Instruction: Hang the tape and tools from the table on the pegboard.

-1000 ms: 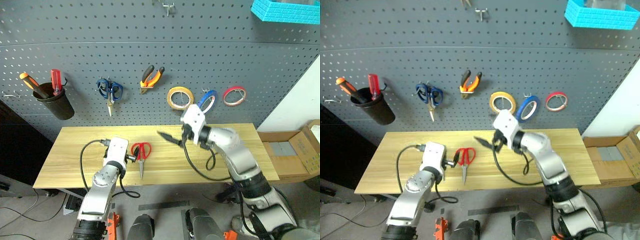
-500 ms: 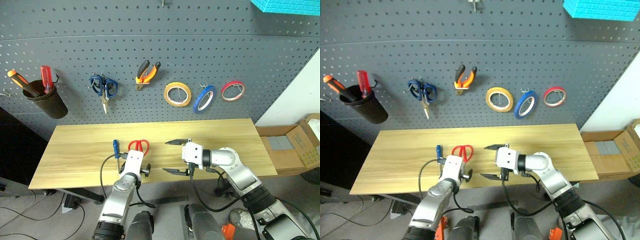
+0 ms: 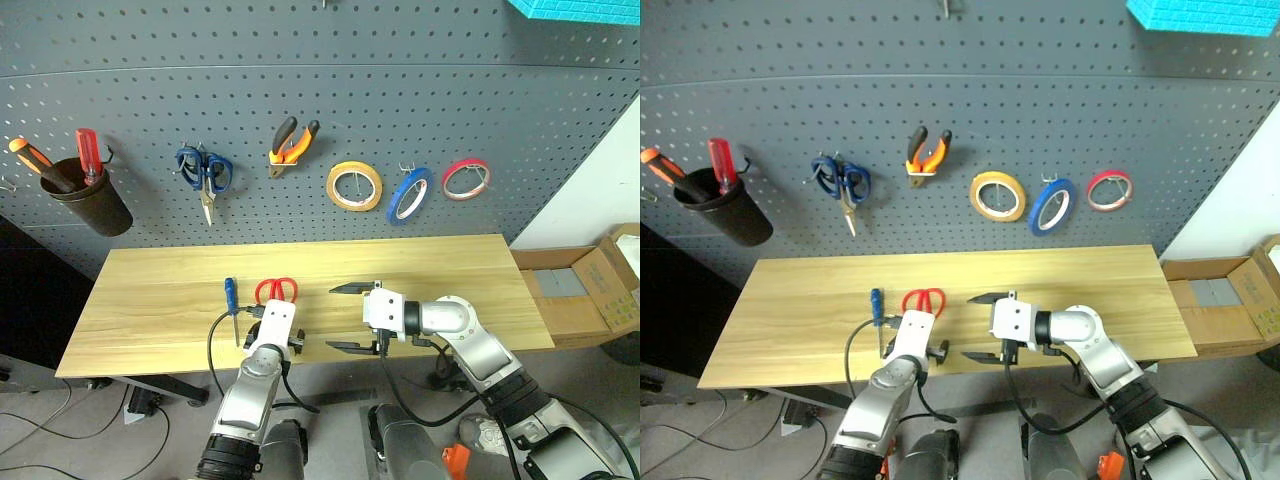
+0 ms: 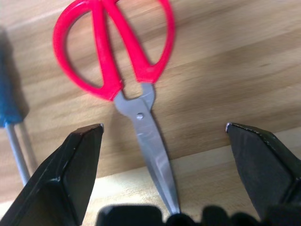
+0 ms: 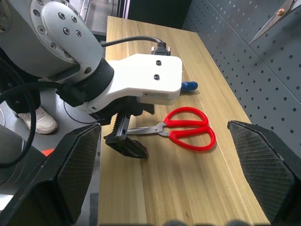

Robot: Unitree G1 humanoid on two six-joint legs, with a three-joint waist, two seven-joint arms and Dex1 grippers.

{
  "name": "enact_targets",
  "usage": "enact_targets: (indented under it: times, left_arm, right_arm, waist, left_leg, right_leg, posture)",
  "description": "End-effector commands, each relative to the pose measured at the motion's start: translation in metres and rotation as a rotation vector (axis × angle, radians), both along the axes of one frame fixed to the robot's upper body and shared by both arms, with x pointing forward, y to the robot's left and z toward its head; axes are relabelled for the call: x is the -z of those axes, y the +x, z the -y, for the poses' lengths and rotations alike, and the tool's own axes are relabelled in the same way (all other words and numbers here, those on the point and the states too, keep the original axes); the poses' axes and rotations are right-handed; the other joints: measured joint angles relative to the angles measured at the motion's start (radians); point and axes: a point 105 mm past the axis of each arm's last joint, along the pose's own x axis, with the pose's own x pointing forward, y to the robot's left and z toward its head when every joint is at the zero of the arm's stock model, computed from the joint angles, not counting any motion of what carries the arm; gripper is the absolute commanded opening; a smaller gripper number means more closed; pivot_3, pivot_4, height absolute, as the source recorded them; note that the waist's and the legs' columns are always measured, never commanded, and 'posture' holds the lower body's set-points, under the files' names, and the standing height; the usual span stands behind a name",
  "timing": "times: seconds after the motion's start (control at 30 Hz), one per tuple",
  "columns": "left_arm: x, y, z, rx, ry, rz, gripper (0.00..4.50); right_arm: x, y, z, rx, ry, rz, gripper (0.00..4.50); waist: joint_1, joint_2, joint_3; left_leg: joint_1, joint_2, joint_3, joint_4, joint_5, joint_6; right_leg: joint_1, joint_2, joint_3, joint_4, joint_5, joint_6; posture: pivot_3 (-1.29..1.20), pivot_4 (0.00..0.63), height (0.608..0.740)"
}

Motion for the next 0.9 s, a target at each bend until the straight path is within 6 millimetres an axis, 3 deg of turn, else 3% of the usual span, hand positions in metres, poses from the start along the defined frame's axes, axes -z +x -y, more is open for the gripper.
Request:
enact_targets:
  times: [0.03, 0.37, 0.4, 0.9]
  left_arm:
    - [0.011, -0.009, -0.012, -0.088, -0.036, -0.054, 3.90]
    - [0.014, -0.006, -0.015, -0.157, -0.136, -0.065, 0.43]
    - [0.014, -0.005, -0.016, -0.158, -0.137, -0.064, 0.25]
    - [0.001, 0.008, -0.017, -0.122, -0.112, -0.007, 0.26]
  right_arm:
    - [-0.016, 0.002, -0.006, -0.009, 0.025, 0.065, 4.50]
    - [-0.021, 0.012, -0.003, 0.038, 0.027, 0.079, 4.50]
    - [-0.021, 0.012, -0.003, 0.041, 0.029, 0.078, 4.50]
    - [-0.026, 0.016, -0.002, 0.056, 0.045, 0.084, 4.50]
  waist:
    - [0.000, 0.000, 0.000]
    - [-0.002, 0.000, 0.000]
    - [-0.002, 0.000, 0.000]
    - [-0.010, 0.000, 0.000]
  left_leg:
    - [0.000, 0.000, 0.000, 0.000, 0.000, 0.000]
    - [0.000, 0.000, 0.000, 0.000, 0.000, 0.000]
    - [0.000, 0.000, 0.000, 0.000, 0.000, 0.000]
    - [-0.001, 0.000, 0.000, 0.000, 0.000, 0.000]
  right_leg:
    - [0.000, 0.000, 0.000, 0.000, 0.000, 0.000]
    - [0.000, 0.000, 0.000, -0.001, 0.000, 0.000]
    - [0.000, 0.000, 0.000, -0.001, 0.000, 0.000]
    - [0.000, 0.000, 0.000, -0.001, 0.000, 0.001]
  posture:
    - [-0.15, 0.250, 0.740]
    - [-0.16, 0.249, 0.740]
    - [-0.16, 0.249, 0.740]
    - [-0.15, 0.218, 0.740]
